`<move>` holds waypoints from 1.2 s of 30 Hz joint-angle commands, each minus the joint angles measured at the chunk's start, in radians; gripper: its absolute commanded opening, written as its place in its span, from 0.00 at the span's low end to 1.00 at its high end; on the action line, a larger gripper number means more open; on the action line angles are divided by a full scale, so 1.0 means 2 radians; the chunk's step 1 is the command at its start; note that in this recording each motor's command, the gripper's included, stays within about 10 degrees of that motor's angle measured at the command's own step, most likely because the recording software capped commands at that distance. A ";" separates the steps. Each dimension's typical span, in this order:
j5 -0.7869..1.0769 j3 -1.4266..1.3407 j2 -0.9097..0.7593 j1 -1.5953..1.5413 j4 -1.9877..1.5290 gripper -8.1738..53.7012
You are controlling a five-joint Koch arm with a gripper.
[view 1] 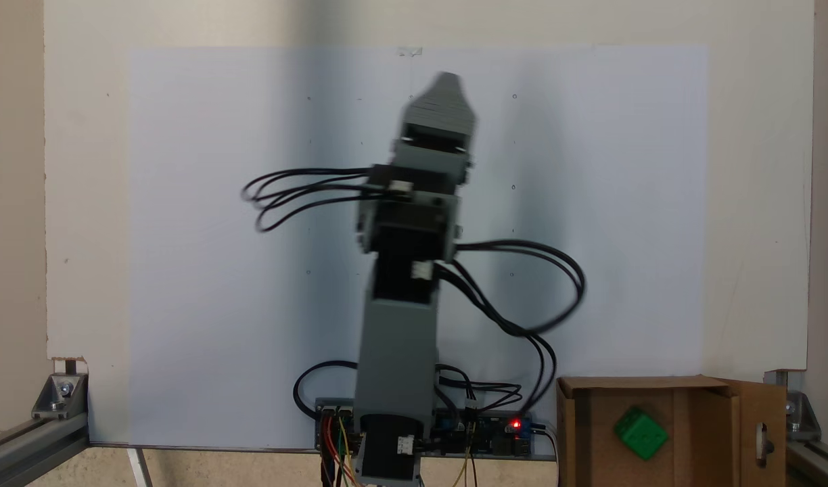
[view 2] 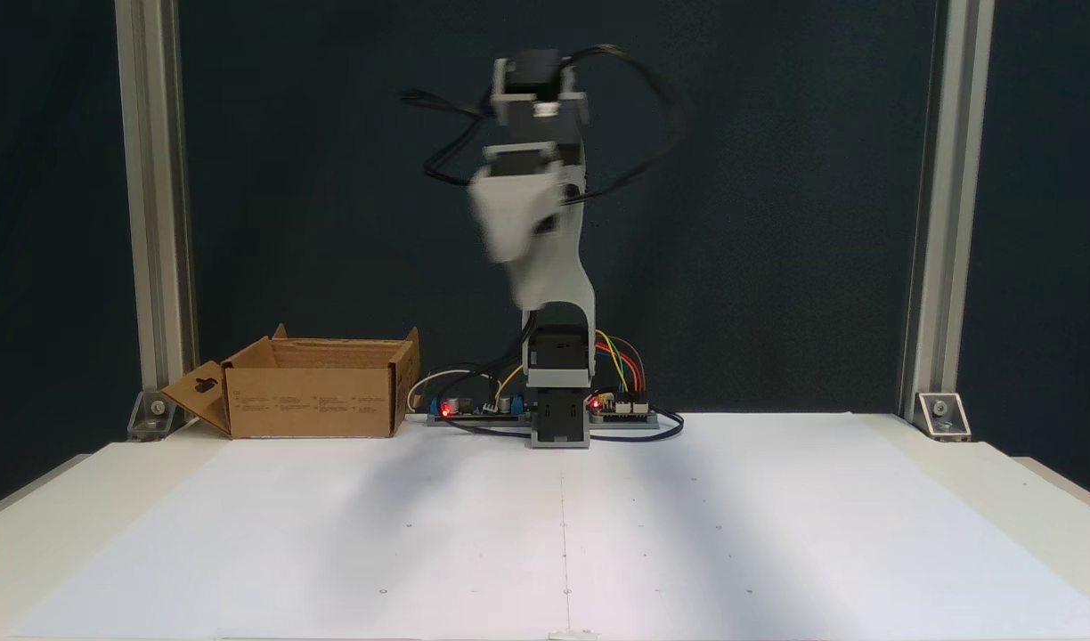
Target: Grasp a green dice and put it in the bin.
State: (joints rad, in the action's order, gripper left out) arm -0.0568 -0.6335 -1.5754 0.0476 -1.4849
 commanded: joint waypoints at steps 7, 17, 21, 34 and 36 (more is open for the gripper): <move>-0.022 -0.221 -0.106 -0.015 0.196 0.83; -0.020 -0.448 -0.198 -0.002 0.392 0.83; -0.020 -0.506 -0.229 0.012 0.461 0.84; -0.010 -0.785 -0.308 0.022 0.693 0.85; -0.011 -0.817 -0.316 0.023 0.726 0.85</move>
State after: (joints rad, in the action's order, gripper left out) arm -0.0568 -2.2749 -2.1706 0.0844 -0.1626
